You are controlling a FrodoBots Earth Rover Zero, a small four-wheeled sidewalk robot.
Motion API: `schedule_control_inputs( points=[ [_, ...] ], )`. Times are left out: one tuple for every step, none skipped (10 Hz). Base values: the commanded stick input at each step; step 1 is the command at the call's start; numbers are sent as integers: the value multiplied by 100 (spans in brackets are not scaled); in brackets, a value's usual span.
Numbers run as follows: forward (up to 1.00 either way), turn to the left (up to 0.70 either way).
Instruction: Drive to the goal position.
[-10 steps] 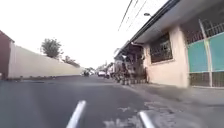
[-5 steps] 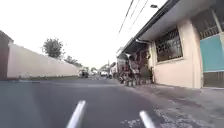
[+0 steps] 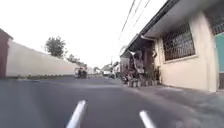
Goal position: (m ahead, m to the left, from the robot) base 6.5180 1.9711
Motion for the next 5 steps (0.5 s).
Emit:
schedule_control_inputs(
  points=[
    [100, 0],
    [100, 0],
    [100, 0],
    [100, 0],
    [100, 0]
  ],
)
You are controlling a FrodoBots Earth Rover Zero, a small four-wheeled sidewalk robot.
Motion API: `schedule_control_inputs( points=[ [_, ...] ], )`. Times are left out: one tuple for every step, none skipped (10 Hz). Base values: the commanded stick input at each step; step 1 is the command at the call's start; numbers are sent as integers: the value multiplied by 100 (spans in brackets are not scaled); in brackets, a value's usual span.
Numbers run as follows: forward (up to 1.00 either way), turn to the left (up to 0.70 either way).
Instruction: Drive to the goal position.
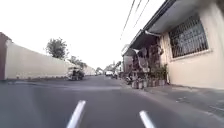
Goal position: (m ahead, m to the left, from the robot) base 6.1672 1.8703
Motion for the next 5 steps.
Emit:
schedule_control_inputs(
  points=[
    [100, 0],
    [100, 0],
    [100, 0],
    [100, 0],
    [100, 0]
  ],
)
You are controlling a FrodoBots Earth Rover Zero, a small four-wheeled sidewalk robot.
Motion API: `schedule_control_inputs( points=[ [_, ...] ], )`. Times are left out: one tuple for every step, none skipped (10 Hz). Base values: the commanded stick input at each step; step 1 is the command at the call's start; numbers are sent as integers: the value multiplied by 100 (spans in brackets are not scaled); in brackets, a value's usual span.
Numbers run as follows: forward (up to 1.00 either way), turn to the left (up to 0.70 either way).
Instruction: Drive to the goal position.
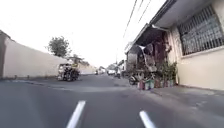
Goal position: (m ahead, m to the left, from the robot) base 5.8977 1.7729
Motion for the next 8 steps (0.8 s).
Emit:
schedule_control_inputs(
  points=[
    [100, 0],
    [100, 0],
    [100, 0],
    [100, 0],
    [100, 0],
    [100, 0],
    [100, 0],
    [100, 0]
  ],
)
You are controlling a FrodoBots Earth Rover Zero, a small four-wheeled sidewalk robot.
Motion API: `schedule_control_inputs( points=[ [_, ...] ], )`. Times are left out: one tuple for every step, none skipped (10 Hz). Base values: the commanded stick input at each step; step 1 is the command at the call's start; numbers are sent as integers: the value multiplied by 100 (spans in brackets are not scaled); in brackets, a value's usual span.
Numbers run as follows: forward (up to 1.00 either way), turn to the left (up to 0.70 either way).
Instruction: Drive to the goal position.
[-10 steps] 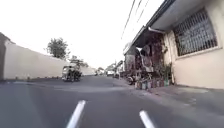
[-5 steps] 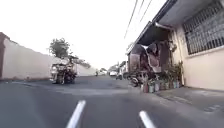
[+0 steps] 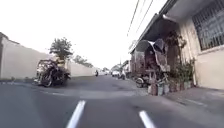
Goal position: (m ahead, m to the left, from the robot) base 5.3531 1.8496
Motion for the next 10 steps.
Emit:
schedule_control_inputs(
  points=[
    [100, 0],
    [100, 0],
    [100, -14],
    [100, -39],
    [100, -40],
    [100, -40],
    [100, -40],
    [100, -40],
    [100, -40],
    [100, -40]
  ],
)
